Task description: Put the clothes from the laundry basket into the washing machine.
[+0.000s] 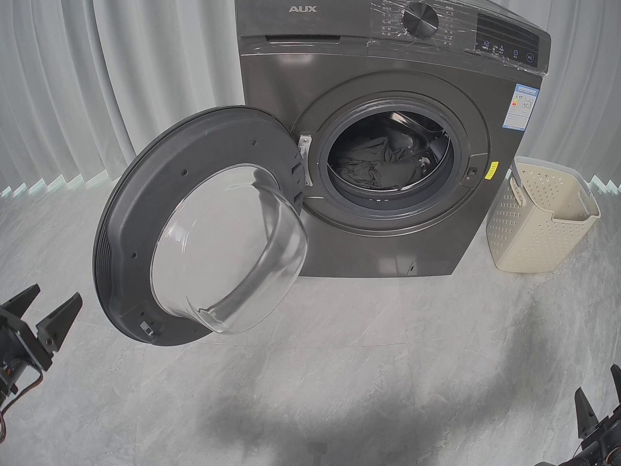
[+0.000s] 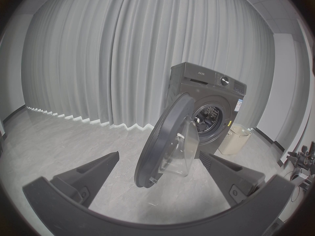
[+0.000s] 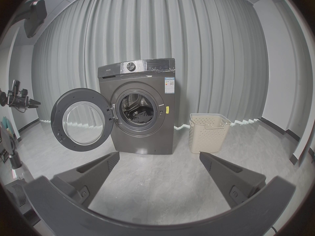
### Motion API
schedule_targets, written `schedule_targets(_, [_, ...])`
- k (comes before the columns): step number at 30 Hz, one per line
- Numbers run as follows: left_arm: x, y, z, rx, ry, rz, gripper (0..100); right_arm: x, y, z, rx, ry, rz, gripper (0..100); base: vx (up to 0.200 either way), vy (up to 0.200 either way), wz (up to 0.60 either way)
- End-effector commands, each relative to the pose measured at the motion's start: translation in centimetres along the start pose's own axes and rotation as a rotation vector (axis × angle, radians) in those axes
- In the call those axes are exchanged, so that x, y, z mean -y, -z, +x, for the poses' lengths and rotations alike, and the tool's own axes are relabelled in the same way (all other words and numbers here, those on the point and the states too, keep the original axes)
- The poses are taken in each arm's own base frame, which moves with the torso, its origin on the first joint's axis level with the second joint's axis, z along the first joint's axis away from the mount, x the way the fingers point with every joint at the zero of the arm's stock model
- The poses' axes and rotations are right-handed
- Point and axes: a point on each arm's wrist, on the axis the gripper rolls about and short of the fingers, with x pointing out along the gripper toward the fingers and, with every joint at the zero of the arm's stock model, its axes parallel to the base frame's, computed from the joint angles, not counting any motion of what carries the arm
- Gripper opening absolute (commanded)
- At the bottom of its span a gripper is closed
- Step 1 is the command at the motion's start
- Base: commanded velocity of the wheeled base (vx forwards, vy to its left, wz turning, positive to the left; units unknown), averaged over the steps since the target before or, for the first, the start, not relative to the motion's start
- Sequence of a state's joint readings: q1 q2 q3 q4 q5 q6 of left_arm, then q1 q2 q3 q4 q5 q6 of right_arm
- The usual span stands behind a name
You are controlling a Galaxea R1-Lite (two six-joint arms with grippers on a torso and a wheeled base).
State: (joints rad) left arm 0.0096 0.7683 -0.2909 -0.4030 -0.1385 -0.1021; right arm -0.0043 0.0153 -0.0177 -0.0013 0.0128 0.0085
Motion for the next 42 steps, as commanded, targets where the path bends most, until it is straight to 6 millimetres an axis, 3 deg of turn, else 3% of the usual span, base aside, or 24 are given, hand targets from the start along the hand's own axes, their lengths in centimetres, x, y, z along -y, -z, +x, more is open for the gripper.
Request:
schedule_targets(1, [-0.8, -0.4, 5.6, -0.122, -0.012, -0.006, 100, 0.0, 0.5, 0.0, -0.004, 0.001, 0.001, 100, 0.000, 0.000, 0.00])
schedule_targets(10, [-1.3, 0.4, 10.5, -0.189, 0.010, 0.008, 100, 0.0, 0.5, 0.0, -0.004, 0.001, 0.002, 100, 0.000, 0.000, 0.00])
schedule_targets(14, [-1.2, 0.7, 11.5, -0.147, 0.034, 0.019, 100, 0.0, 0.5, 0.0, -0.003, 0.018, 0.010, 100, 0.000, 0.000, 0.00])
schedule_targets(16, [-0.7, 0.8, 11.5, -0.138, 0.068, 0.022, 100, 0.0, 0.5, 0.0, -0.003, 0.018, 0.010, 100, 0.000, 0.000, 0.00])
schedule_targets(20, [2.0, 1.0, 10.8, -0.117, 0.258, 0.045, 100, 0.0, 0.5, 0.0, -0.003, 0.018, 0.010, 100, 0.000, 0.000, 0.00])
schedule_targets(27, [5.9, 0.2, 8.5, -0.069, 0.487, 0.049, 100, 0.0, 0.5, 0.0, -0.003, 0.018, 0.010, 100, 0.000, 0.000, 0.00])
schedule_targets(42, [5.4, -0.3, 6.3, -0.004, 0.461, 0.046, 100, 0.0, 0.5, 0.0, -0.003, 0.018, 0.011, 100, 0.000, 0.000, 0.00])
